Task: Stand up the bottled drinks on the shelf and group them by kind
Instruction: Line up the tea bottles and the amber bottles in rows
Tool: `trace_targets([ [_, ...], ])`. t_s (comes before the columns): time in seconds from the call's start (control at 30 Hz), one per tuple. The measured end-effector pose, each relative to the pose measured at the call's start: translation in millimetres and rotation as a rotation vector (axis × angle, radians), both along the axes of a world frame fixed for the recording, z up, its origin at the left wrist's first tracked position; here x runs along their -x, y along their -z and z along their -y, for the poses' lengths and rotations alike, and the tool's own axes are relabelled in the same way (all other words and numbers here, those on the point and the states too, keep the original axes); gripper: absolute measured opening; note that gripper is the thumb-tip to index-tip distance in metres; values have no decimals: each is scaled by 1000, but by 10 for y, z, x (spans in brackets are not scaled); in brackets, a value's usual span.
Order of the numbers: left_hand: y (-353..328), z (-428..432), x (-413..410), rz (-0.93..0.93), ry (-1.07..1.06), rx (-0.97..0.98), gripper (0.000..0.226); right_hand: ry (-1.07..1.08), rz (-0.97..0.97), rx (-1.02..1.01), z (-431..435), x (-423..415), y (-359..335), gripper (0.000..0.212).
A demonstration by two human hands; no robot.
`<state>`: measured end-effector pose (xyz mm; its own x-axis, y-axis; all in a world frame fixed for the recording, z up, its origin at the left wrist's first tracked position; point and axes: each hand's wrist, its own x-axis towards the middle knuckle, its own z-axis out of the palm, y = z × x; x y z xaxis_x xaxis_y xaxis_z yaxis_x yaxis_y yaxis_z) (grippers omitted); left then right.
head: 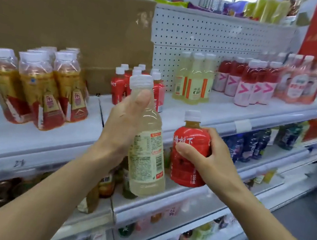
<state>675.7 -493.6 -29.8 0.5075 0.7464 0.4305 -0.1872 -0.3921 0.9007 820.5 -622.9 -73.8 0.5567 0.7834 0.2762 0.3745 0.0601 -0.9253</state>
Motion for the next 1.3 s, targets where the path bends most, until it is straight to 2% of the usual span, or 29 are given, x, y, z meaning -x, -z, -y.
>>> trace_targets([
  [0.2, -406, -355, -1287, 28, -21, -79, 36, 7, 14, -2, -249, -1181, -167, 57],
  [0.4, -494, -825, -2484, 4, -141, -136, 56, 62, -9, -69, -385, -2166, -310, 54],
  [0.53, -321, -1050, -3110, -5, -250, -155, 51, 50, -34, -92, -481, -2724, -335, 53],
  [0.63, -172, -1119, -3454, -32, -336, -100, 69, 12, -20, -94, -545, -3077, -336, 54],
  [0.73, -163, -1116, -3695, -101, -407, -113, 76, -68, -1, -71, -586, -3368, -365, 53],
  [1.0, -232, -1112, -3802, -429, -467, -135, 81, -271, 57, -102, -846, -3485, -439, 50],
  [1.13, -220, -987, -3256, -381, -447, -130, 68, -392, 56, -84, -1119, -3168, -418, 65],
  [1.3, -49, -946, -2297, -480, -718, -272, 56, -491, 115, -29, -1579, -2547, -347, 69],
])
